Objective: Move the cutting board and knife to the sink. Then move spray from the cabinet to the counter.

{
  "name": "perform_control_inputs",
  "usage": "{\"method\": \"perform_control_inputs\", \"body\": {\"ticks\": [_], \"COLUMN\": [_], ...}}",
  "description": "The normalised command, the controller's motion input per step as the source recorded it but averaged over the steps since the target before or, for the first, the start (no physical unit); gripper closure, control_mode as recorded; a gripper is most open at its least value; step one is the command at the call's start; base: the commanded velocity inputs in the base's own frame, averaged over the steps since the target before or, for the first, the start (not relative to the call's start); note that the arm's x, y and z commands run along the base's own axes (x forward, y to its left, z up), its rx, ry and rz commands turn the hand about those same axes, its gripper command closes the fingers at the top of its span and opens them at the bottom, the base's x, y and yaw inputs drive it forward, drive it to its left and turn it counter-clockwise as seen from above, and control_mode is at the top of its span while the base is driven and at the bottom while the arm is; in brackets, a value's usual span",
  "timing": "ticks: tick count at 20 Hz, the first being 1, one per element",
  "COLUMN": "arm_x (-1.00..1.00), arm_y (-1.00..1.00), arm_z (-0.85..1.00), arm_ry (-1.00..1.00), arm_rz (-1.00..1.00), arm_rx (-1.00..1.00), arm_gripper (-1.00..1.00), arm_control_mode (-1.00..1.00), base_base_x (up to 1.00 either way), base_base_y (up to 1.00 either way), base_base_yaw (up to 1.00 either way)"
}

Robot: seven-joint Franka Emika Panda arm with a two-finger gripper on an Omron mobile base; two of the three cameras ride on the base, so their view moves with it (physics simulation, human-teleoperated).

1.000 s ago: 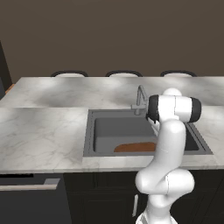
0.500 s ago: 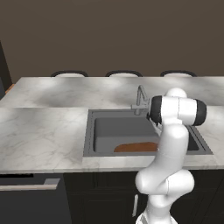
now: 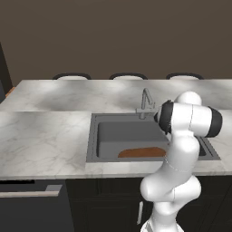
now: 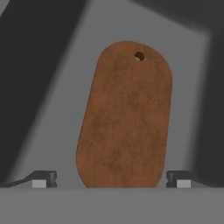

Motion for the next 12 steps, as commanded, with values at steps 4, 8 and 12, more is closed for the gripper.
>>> {"method": "perform_control_inputs", "body": {"ticks": [4, 8, 12], "arm_x": [-0.32, -0.34, -0.38], "arm_y": [0.0, 0.03, 0.07], "arm_z": [0.32, 0.3, 0.27], "arm_ry": [0.05, 0.03, 0.04], "arm_rz": [0.0, 0.0, 0.0], "arm_rx": [0.0, 0.0, 0.0], "arm_gripper": [-1.0, -1.0, -1.0], "arm_control_mode": [-1.0, -1.0, -1.0], "base_base_x": [0.0, 0.0, 0.0], "base_base_y": [0.0, 0.0, 0.0], "base_base_yaw": [0.0, 0.0, 0.0]}}
